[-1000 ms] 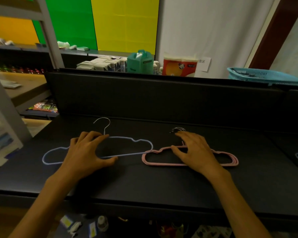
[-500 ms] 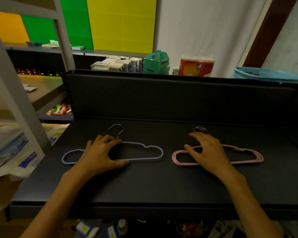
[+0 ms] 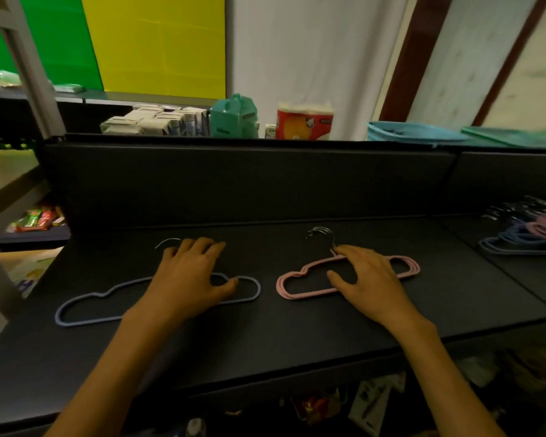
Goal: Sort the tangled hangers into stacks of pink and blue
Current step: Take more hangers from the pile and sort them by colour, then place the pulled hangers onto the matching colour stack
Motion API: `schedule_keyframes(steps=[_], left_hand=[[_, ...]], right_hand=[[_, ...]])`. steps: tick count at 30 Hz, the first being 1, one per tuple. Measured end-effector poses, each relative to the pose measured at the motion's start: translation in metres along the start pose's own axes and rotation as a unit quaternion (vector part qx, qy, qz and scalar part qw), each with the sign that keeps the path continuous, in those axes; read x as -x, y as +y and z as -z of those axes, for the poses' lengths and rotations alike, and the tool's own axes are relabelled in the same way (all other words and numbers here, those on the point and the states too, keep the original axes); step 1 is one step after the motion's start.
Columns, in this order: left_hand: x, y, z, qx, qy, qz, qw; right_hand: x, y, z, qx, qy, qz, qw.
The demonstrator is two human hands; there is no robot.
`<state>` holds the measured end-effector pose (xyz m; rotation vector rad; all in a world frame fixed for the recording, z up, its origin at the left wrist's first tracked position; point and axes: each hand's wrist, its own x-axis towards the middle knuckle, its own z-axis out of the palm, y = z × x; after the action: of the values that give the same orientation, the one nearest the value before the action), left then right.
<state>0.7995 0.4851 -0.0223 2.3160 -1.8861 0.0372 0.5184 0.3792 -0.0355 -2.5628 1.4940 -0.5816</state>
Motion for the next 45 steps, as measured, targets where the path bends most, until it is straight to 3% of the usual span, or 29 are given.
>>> schedule_keyframes(steps=[7,21,29,38,45], left_hand=[[-0.035,0.123,-0.005,-0.003,0.029,-0.092,0.995],[-0.066,0.432,-0.041,0.028,0.029,-0.221,0.974],[-0.096,0.578,-0.067,0.045,0.028,-0.291,0.955],[-0.161,0.719,-0.095,0.063,0.063,-0.331,0.94],[-0.235,0.818,-0.099,0.076,0.067,-0.312,0.945]], right_hand=[[0.032,0.084,0.037,0.017,0.034,-0.026,0.999],[0.144,0.356,0.153,0.075,0.064,-0.13,0.987],[0.192,0.477,0.197,0.093,0.089,-0.205,0.97],[0.186,0.611,0.225,0.09,0.088,-0.253,0.959],[0.129,0.729,0.265,0.097,0.069,-0.241,0.963]])
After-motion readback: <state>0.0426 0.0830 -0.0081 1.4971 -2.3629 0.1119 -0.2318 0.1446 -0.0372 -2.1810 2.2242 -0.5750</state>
